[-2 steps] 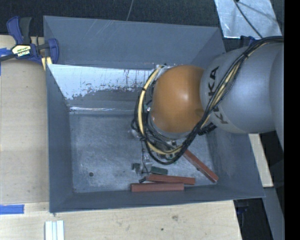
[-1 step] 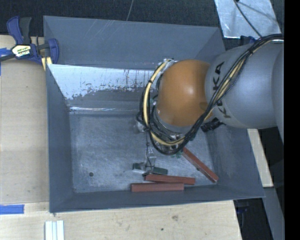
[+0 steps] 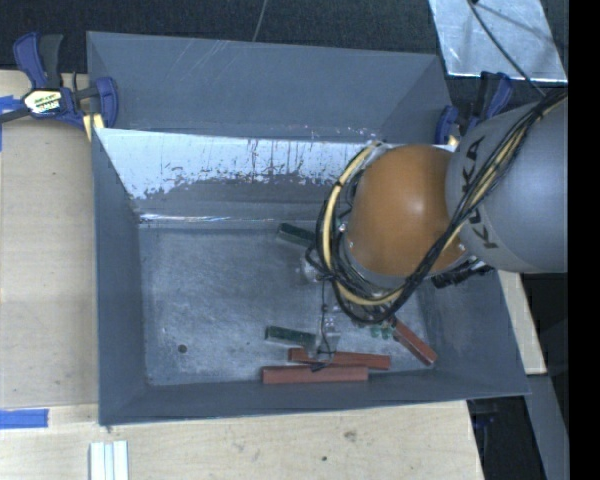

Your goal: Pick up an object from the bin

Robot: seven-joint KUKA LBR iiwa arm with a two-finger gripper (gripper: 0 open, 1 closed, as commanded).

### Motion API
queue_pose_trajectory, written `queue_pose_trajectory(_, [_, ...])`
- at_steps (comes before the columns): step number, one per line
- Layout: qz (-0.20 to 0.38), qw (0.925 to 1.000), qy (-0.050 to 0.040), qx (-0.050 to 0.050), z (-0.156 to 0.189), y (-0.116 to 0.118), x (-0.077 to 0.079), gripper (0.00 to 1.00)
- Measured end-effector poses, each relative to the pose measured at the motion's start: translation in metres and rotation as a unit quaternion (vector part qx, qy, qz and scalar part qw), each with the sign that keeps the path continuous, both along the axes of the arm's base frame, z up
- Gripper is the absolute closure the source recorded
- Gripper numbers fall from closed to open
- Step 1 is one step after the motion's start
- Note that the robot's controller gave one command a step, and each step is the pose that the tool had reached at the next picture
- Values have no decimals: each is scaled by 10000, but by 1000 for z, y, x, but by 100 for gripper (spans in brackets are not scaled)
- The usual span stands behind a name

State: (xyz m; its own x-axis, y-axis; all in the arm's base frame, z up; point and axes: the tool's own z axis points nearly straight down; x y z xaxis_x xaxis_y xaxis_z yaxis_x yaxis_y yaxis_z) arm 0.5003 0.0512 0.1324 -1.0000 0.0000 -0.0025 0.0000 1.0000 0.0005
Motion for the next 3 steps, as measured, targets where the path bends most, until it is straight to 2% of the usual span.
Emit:
queue_pose_trajectory(1, [665,9978,-12,-2,-61,3,-3,0])
queue_pose_trajectory(2, [20,10000,-35,14,-60,-3,-6,100])
queue_pose_trajectory(3, [19,10000,-34,14,-60,-3,-6,100])
